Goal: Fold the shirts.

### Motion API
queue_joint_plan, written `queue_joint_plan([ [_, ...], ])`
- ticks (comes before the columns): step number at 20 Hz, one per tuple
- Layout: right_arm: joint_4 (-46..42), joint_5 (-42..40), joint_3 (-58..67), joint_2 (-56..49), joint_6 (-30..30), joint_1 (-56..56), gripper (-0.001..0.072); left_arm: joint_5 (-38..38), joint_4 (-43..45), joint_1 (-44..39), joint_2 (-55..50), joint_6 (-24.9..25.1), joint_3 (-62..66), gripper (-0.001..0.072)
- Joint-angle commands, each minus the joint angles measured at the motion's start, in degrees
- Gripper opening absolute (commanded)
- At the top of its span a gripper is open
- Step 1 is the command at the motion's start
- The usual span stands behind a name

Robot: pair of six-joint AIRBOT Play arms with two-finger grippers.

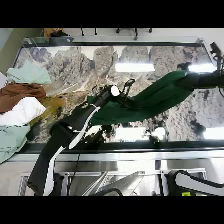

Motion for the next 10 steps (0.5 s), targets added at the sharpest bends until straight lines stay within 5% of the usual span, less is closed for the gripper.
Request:
queue_joint_plan([
  [1,1.4,2.2,0.4,2.5,2.4,0.0,0.0024,0.3,-4.6,0.2,0.9,-0.8,0.9,0.0014],
  [6,8.5,1.0,0.3,0.4,2.8,3.1,0.0025,-18.2,-15.7,14.9,15.8,5.6,1.6,0.0014],
  [10,8.8,-10.2,0.2,-4.7,2.8,20.6,0.0025,-25.1,-23.9,29.7,31.3,6.1,1.6,0.0014],
])
